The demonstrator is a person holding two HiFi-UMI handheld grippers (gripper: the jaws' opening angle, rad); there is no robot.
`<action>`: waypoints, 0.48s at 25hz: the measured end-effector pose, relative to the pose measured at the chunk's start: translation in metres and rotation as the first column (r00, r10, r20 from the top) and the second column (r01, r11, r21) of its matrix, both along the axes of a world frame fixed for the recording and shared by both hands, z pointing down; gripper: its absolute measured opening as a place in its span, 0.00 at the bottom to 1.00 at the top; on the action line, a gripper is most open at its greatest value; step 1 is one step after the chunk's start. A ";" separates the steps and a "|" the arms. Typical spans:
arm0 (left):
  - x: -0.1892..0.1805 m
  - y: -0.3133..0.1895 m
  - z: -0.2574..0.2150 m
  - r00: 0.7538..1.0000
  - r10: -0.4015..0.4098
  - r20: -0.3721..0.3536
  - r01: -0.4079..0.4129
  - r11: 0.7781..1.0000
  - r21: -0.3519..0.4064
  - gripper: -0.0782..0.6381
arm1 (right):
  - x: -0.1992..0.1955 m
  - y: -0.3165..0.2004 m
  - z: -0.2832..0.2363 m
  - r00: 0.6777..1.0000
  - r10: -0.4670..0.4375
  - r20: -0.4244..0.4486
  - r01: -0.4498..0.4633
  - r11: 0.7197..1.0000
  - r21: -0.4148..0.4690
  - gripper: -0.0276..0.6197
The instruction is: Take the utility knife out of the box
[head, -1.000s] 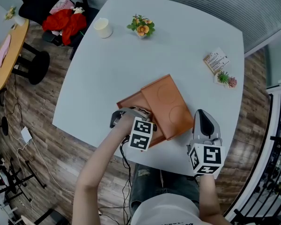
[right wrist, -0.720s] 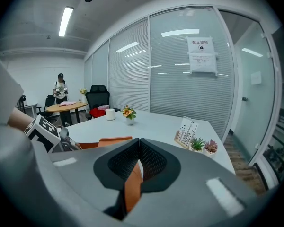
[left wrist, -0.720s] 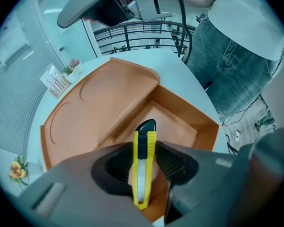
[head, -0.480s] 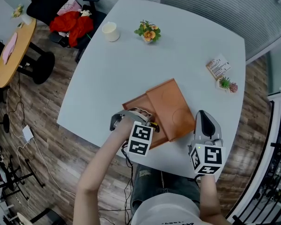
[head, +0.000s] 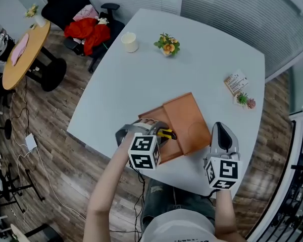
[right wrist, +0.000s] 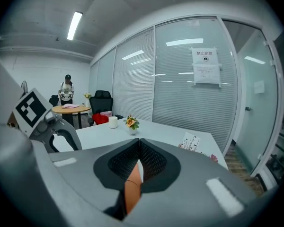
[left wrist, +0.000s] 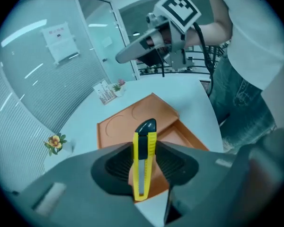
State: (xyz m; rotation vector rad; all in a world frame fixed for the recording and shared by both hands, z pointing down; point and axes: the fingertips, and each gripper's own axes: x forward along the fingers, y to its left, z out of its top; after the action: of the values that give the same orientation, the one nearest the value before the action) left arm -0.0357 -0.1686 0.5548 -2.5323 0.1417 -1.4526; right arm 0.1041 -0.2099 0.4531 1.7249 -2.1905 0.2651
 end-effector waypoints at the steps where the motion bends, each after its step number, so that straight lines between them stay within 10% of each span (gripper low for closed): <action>1: -0.001 -0.002 -0.007 0.999 -0.039 -0.035 0.039 0.999 -0.004 0.32 | -0.001 0.000 -0.003 1.000 -0.003 -0.007 0.004 1.000 0.010 0.09; 12: -0.018 -0.015 -0.075 0.865 -0.345 -0.363 0.357 0.933 -0.036 0.32 | -0.010 0.003 -0.040 1.000 -0.018 0.007 0.017 0.994 0.107 0.09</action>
State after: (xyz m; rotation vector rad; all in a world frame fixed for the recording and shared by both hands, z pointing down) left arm -0.0538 -0.1841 0.4797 -2.8292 0.7176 -1.0447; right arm 0.0941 -0.2070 0.4133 1.7620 -2.2617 0.1528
